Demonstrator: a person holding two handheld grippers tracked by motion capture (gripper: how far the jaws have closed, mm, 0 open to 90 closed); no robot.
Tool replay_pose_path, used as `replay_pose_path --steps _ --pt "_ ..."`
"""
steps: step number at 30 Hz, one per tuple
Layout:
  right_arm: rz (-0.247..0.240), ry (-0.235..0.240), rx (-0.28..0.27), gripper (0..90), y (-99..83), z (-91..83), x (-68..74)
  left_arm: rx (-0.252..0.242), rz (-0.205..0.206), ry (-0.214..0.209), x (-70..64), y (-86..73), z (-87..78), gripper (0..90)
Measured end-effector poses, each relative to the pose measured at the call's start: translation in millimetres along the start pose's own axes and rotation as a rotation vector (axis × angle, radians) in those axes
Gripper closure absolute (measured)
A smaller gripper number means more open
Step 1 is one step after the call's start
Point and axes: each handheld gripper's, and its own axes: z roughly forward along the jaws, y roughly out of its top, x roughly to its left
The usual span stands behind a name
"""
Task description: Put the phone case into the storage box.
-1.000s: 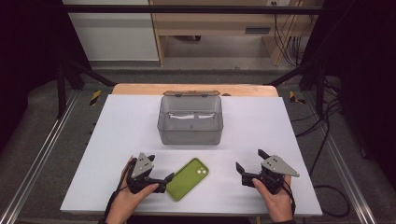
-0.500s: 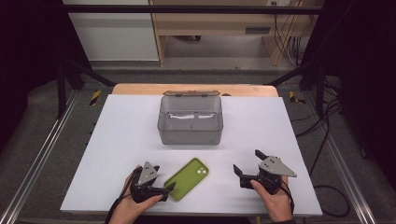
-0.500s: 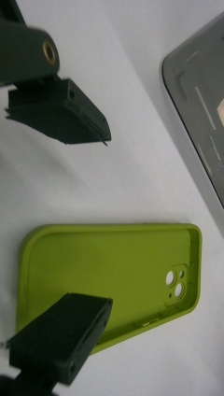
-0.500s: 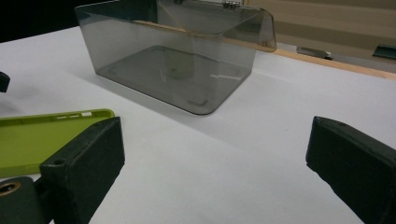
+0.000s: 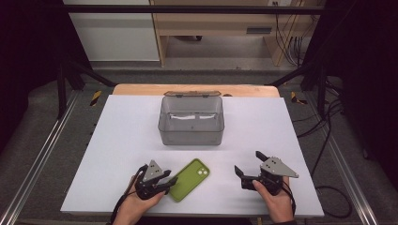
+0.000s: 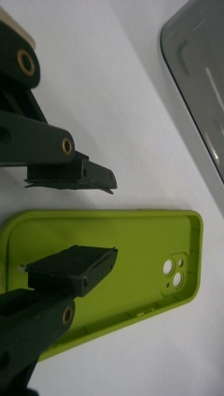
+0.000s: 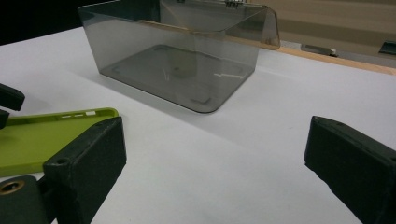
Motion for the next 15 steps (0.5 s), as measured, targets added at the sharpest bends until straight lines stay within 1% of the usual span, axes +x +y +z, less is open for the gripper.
replay_pose_path --steps 2,5,7,8,10,11,13,15 --pt "-0.001 0.000 -0.004 5.7 0.0 -0.7 -0.1 0.004 -0.024 -0.010 2.4 1.1 1.7 62.9" --pt "0.011 -0.012 -0.011 5.6 0.5 -1.6 -1.8 0.014 -0.036 -0.011 5.4 0.7 2.1 66.3" --pt "0.018 -0.011 -0.013 5.6 0.4 -2.1 -2.2 0.019 -0.062 -0.021 8.3 1.7 3.4 68.7" --pt "0.016 -0.012 -0.013 5.6 0.3 -1.9 -2.1 0.019 -0.066 -0.026 8.8 2.8 4.5 69.3" --pt "0.017 -0.010 -0.011 5.6 0.4 -1.6 -1.4 0.038 -0.052 -0.020 9.3 5.1 7.3 70.6" --pt "0.018 -0.009 -0.011 5.6 0.4 -1.5 -1.0 0.049 -0.051 -0.020 10.1 5.7 8.7 71.3" --pt "0.014 -0.006 -0.011 5.5 0.4 -1.1 -0.2 0.053 -0.073 -0.033 12.6 6.3 10.4 73.4" --pt "0.014 -0.004 -0.009 5.5 0.4 -0.3 0.5 0.059 -0.079 -0.050 13.3 7.7 12.1 75.6"
